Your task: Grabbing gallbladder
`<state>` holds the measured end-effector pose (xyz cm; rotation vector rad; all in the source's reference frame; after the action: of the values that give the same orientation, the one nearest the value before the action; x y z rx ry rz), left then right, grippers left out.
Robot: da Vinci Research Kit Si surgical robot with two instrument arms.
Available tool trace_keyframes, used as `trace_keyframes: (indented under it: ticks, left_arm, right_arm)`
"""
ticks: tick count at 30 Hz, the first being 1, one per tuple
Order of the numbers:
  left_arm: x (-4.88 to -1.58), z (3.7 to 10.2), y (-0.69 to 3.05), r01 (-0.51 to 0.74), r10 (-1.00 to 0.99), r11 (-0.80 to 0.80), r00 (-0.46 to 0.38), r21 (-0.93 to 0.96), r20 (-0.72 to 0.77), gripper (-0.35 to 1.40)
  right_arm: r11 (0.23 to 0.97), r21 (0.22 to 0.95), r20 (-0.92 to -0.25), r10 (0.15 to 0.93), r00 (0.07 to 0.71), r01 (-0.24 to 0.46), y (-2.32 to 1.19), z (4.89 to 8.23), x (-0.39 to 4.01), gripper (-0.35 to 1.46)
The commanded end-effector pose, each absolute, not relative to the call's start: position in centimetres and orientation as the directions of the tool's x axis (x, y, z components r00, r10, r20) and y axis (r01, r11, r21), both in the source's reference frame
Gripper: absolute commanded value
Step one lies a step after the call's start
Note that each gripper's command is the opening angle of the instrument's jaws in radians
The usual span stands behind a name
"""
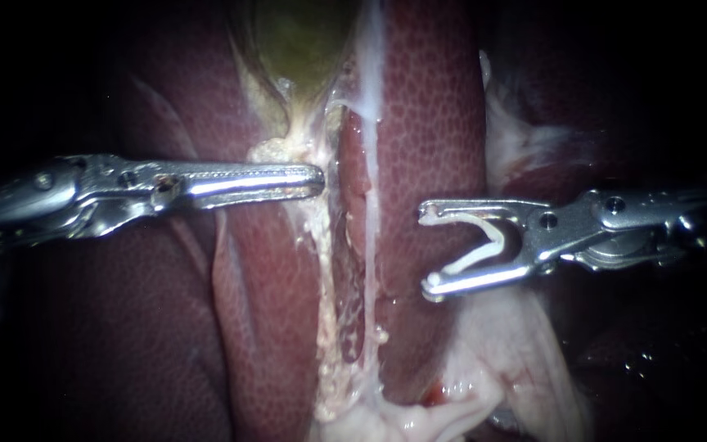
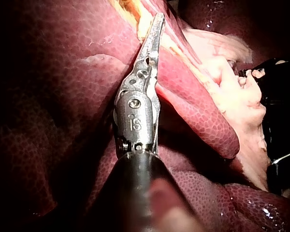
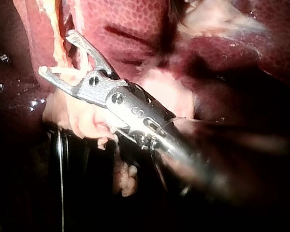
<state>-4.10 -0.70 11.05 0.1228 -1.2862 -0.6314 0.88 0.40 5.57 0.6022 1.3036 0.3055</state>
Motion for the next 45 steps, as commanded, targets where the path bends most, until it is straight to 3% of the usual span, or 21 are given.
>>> trace_keyframes:
  ticks: [1,8,16,21,29,45]
  left_arm:
    - [-4.10,11.05,-0.70,0.369,-0.502,0.826,0.139,0.425,0.854,-0.35]
    - [-4.09,11.02,-0.72,0.371,-0.502,0.826,0.139,0.425,0.854,-0.35]
    - [-3.94,10.86,-0.83,0.367,-0.502,0.827,0.139,0.426,0.854,0.17]
    - [-3.83,10.76,-0.90,0.366,-0.502,0.827,0.139,0.427,0.854,0.31]
    - [-3.70,10.60,-0.91,0.364,-0.506,0.825,0.136,0.432,0.852,0.41]
    - [-3.56,10.39,-0.65,0.364,-0.482,0.833,0.110,0.416,0.869,0.41]
  right_arm:
    - [0.810,0.574,-0.807,0.534,0.253,0.120,0.40,5.57,0.88,0.59]
    - [0.810,0.574,-0.807,0.534,0.253,0.120,0.40,5.57,0.88,0.59]
    - [0.810,0.574,-0.807,0.534,0.253,0.120,0.40,5.57,0.88,0.59]
    - [0.810,0.574,-0.807,0.534,0.253,0.120,0.40,5.57,0.88,0.59]
    - [0.807,0.578,-0.803,0.539,0.254,0.119,0.40,5.57,0.88,0.59]
    - [0.807,0.578,-0.803,0.539,0.254,0.119,0.40,5.57,0.87,0.59]
